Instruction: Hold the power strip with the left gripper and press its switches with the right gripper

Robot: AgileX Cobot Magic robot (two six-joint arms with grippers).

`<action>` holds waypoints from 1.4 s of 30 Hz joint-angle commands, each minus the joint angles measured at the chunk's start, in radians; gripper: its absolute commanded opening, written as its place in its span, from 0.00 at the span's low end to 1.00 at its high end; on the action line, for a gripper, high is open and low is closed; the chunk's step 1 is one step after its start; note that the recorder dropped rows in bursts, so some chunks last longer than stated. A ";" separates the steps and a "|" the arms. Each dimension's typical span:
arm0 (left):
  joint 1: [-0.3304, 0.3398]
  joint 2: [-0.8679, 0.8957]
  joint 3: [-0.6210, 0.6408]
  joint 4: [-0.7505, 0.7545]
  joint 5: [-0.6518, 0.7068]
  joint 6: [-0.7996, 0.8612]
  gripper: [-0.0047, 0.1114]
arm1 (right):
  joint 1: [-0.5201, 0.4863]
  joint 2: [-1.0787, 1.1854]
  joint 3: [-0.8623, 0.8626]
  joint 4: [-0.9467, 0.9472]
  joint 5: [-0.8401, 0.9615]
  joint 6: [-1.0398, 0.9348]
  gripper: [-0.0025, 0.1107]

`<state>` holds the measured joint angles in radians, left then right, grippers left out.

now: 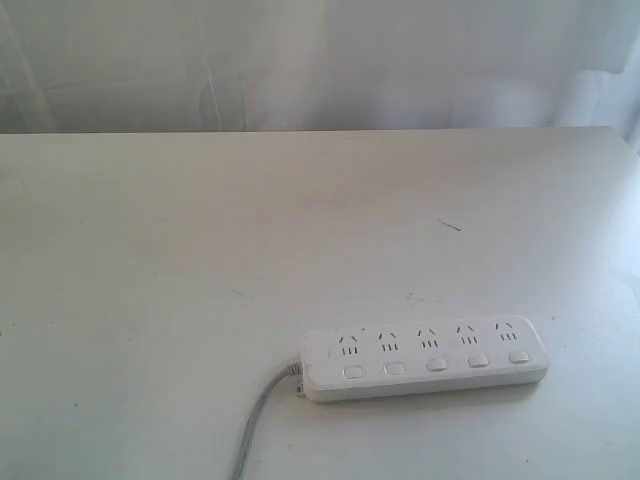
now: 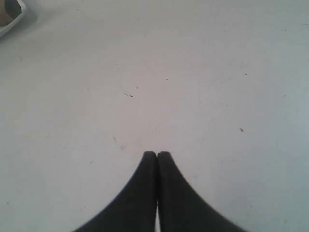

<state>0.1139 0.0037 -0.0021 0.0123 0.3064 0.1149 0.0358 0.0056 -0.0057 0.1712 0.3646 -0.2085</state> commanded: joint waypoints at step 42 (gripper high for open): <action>0.003 -0.004 -0.363 -0.885 0.289 0.602 0.04 | 0.003 -0.006 0.006 -0.003 -0.009 0.004 0.02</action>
<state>0.1139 0.0014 -0.3387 -0.8008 0.5400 0.7289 0.0358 0.0056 -0.0057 0.1712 0.3646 -0.2085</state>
